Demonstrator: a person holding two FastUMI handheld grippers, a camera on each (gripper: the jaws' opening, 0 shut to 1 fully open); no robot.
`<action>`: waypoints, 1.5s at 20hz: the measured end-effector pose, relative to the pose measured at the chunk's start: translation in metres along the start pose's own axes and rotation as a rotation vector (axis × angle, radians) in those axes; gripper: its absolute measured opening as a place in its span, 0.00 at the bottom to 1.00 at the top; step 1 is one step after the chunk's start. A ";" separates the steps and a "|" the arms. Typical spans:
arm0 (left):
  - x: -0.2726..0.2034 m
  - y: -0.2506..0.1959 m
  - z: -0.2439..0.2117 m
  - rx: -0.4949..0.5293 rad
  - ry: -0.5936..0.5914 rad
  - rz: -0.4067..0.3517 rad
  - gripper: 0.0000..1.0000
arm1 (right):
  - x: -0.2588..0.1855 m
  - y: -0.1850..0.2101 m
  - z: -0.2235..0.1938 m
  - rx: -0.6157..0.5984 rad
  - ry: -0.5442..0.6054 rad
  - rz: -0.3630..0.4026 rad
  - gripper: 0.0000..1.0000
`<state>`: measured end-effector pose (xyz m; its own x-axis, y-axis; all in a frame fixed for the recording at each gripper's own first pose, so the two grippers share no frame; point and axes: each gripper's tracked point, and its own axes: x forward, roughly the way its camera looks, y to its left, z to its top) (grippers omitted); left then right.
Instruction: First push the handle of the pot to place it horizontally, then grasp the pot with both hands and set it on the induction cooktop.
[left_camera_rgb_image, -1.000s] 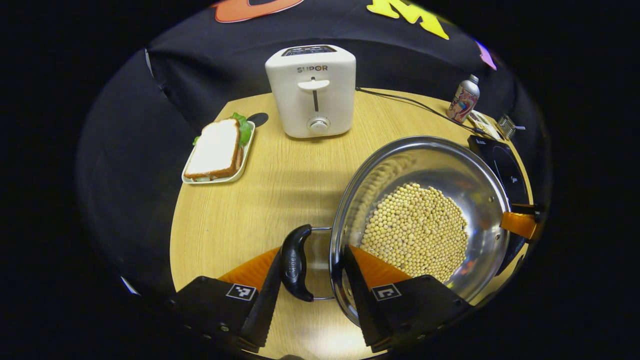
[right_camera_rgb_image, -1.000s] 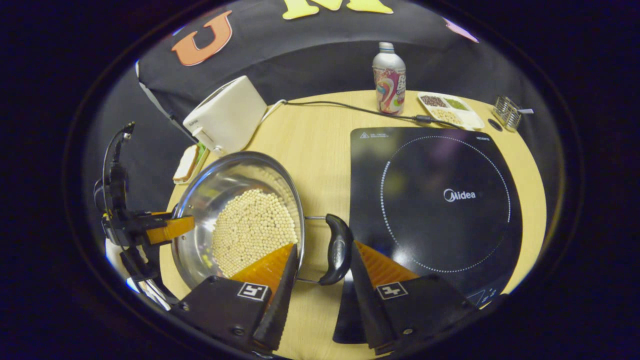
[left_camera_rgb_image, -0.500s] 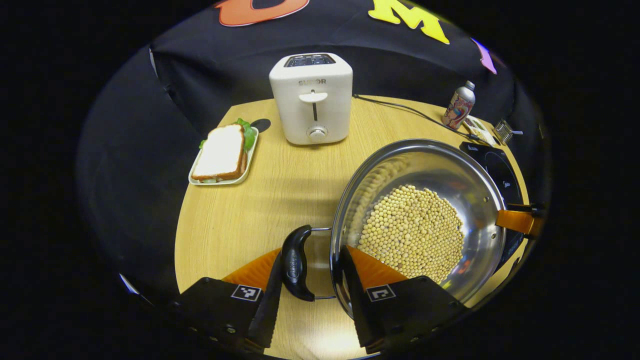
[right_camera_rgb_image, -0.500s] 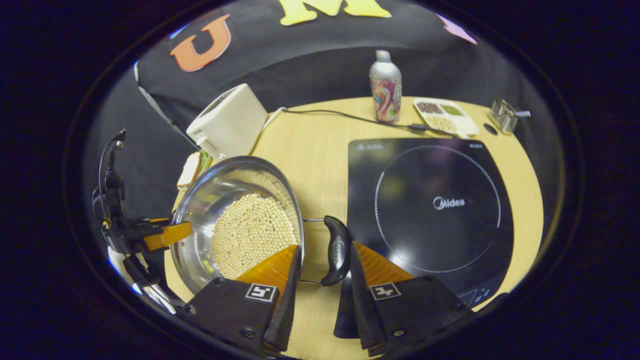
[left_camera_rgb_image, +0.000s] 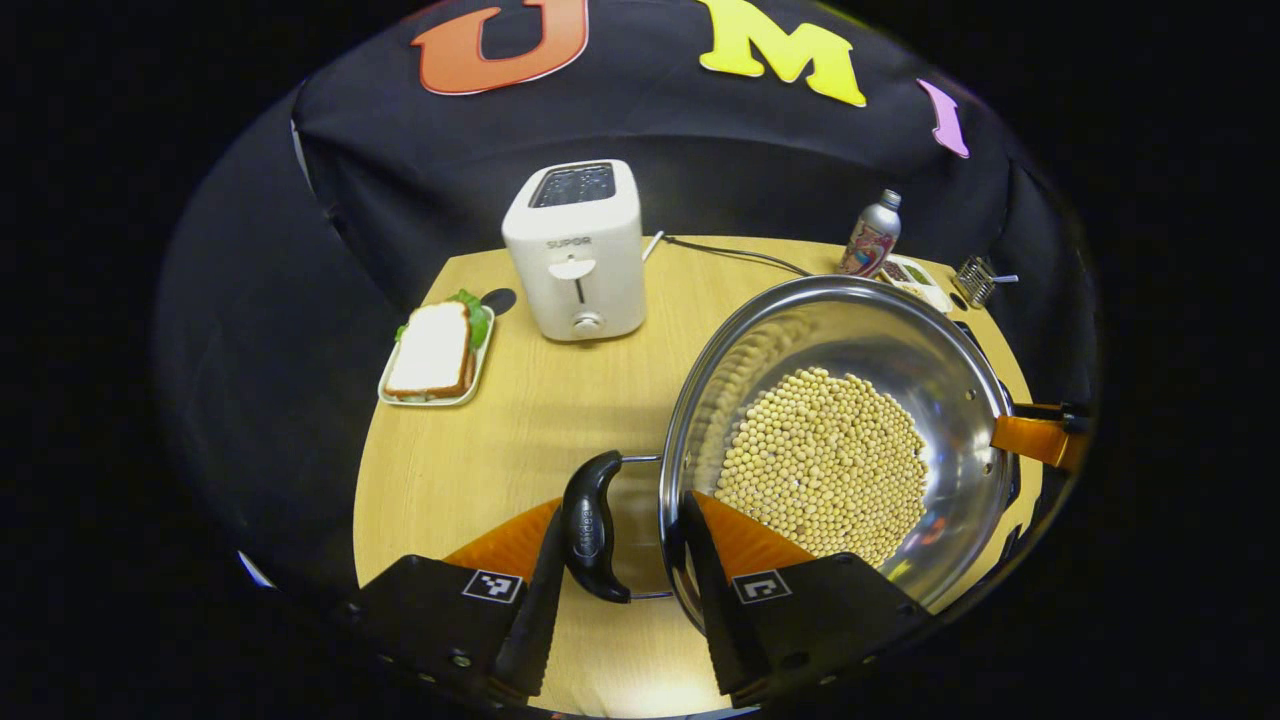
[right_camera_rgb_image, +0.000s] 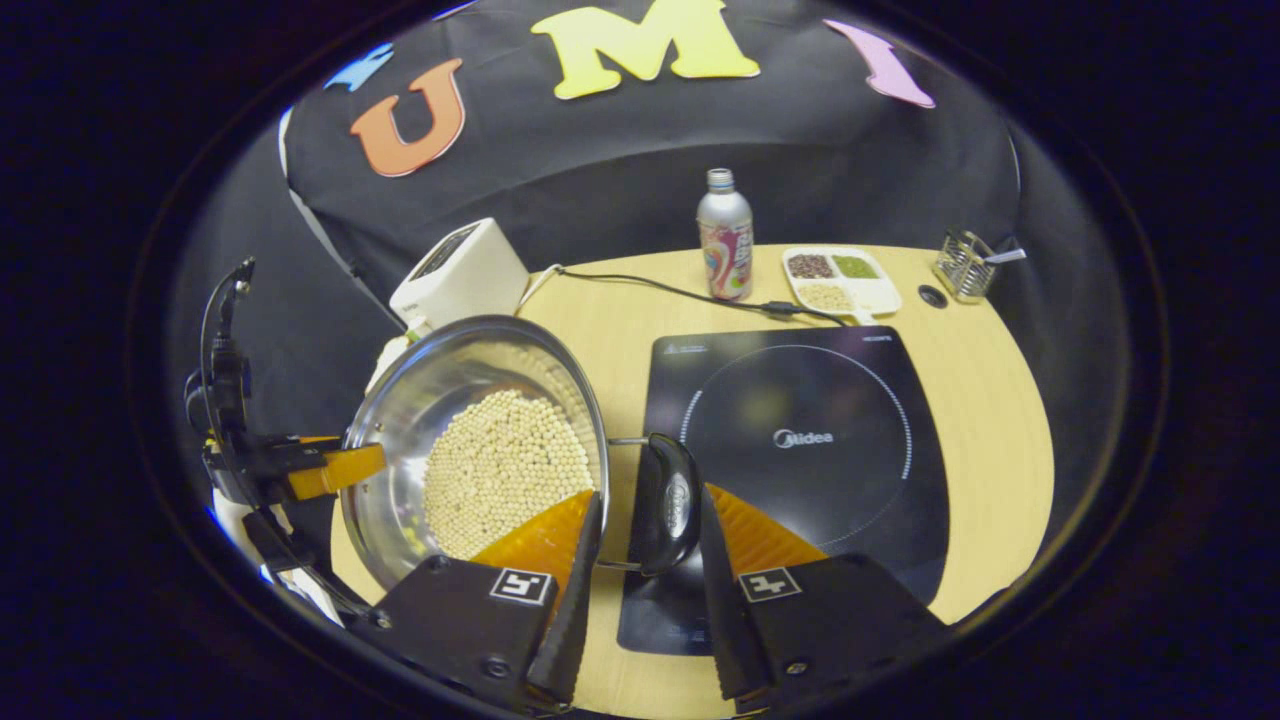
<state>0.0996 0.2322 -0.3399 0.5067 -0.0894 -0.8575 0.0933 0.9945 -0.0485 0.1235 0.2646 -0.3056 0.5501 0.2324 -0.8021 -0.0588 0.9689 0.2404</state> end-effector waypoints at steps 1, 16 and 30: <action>-0.001 -0.017 0.007 0.006 -0.004 -0.008 0.61 | -0.006 -0.010 0.000 0.007 -0.007 -0.010 0.51; 0.021 -0.198 0.030 0.086 0.008 -0.106 0.71 | -0.054 -0.188 0.007 0.096 -0.033 -0.109 0.51; 0.052 -0.251 0.042 0.021 0.046 -0.058 0.61 | -0.018 -0.255 0.045 0.029 0.006 -0.063 0.52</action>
<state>0.1383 -0.0246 -0.3508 0.4603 -0.1433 -0.8761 0.1391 0.9863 -0.0882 0.1660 0.0096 -0.3275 0.5467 0.1715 -0.8196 -0.0002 0.9788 0.2047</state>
